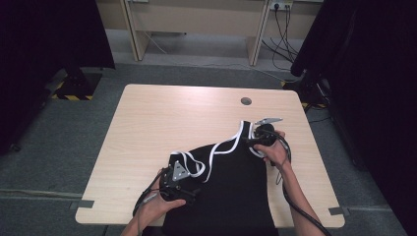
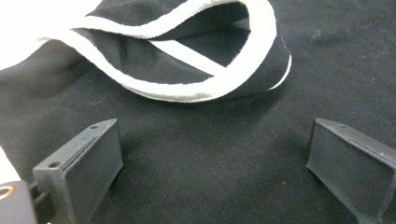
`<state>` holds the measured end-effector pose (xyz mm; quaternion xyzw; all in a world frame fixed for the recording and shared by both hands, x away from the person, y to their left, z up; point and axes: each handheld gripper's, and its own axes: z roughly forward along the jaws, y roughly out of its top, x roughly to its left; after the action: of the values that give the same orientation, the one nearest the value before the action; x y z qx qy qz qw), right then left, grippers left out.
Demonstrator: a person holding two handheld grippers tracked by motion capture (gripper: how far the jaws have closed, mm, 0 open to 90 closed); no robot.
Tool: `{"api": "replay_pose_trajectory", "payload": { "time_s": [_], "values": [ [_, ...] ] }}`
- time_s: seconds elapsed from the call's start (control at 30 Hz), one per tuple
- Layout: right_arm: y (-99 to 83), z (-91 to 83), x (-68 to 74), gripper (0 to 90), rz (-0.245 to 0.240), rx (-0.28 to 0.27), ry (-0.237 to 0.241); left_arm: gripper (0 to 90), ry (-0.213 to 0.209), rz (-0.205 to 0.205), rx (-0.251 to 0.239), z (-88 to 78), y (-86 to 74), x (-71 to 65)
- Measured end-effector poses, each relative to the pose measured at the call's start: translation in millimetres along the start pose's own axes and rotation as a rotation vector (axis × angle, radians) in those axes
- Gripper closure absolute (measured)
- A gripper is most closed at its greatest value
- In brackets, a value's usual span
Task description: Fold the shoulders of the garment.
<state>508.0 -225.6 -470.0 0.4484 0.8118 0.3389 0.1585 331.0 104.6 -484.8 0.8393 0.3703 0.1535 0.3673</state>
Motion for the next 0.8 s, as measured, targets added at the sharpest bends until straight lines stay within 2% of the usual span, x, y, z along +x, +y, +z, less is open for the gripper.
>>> {"api": "replay_pose_trajectory", "payload": {
  "time_s": [0.1,0.17,0.27,0.5,0.7,0.8],
  "values": [
    [2.4,0.3,0.9,63.8,-0.052,0.006,0.025,2.4,0.000,0.000,0.000,0.0,0.0,0.0],
    [2.3,0.3,1.7,73.9,-0.056,0.005,0.052,2.4,0.001,-0.001,0.000,-0.1,-0.1,-0.1],
    [0.8,-0.1,0.2,81.2,-0.056,-0.016,0.083,2.4,0.001,-0.001,0.000,-0.1,-0.1,-0.1],
    [2.8,-18.6,6.9,83.8,-0.072,-0.087,0.117,2.4,0.002,-0.002,0.000,-0.2,-0.2,-0.1],
    [-7.6,-46.2,25.2,83.6,-0.145,-0.165,0.143,2.4,0.003,-0.002,0.000,-0.2,-0.1,-0.1],
    [-16.2,-54.3,32.4,83.1,-0.167,-0.187,0.147,2.4,0.003,-0.002,0.000,-0.2,-0.1,-0.1]
  ]
}}
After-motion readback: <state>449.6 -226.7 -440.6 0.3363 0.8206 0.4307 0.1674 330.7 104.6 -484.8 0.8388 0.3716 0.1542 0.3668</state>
